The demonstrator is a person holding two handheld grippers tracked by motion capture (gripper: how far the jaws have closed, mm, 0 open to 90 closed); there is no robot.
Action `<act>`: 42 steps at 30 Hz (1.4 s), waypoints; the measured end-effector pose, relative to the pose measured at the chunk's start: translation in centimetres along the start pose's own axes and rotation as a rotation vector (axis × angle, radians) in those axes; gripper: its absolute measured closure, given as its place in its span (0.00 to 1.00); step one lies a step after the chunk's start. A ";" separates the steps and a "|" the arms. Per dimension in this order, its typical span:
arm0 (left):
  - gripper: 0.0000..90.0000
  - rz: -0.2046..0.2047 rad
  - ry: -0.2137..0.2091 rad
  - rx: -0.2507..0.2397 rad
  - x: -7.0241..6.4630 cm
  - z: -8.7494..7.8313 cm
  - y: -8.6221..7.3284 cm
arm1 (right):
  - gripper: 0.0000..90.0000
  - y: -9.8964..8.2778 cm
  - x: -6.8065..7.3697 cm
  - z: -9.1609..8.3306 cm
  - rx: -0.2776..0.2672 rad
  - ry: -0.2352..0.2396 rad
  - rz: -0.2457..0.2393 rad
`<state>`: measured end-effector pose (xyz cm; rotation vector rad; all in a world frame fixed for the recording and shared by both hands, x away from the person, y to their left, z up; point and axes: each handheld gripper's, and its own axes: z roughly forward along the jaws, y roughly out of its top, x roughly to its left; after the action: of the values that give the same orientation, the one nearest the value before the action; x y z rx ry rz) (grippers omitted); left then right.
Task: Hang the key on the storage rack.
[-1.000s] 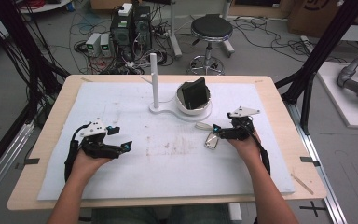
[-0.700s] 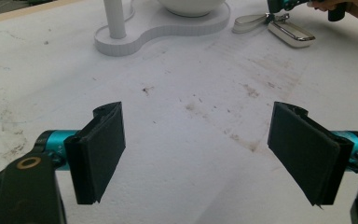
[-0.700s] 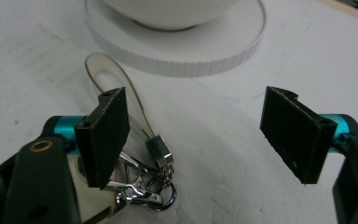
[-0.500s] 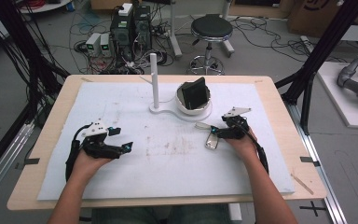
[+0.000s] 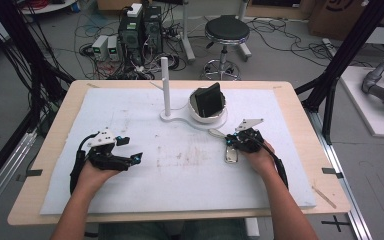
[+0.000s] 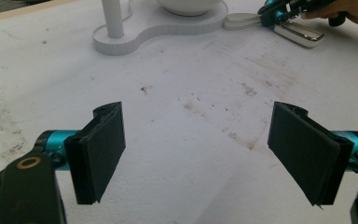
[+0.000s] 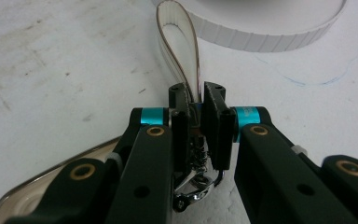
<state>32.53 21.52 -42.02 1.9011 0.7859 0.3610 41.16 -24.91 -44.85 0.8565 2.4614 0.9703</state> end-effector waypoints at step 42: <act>0.21 -0.028 0.072 -0.025 1.3 -2.7 -0.8 | 0.92 10.9 3.8 -5.1 -0.348 0.012 -0.025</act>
<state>31.62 24.49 -41.64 1.8612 0.8507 0.4221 40.06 -18.63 -33.99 0.7006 2.2114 1.3449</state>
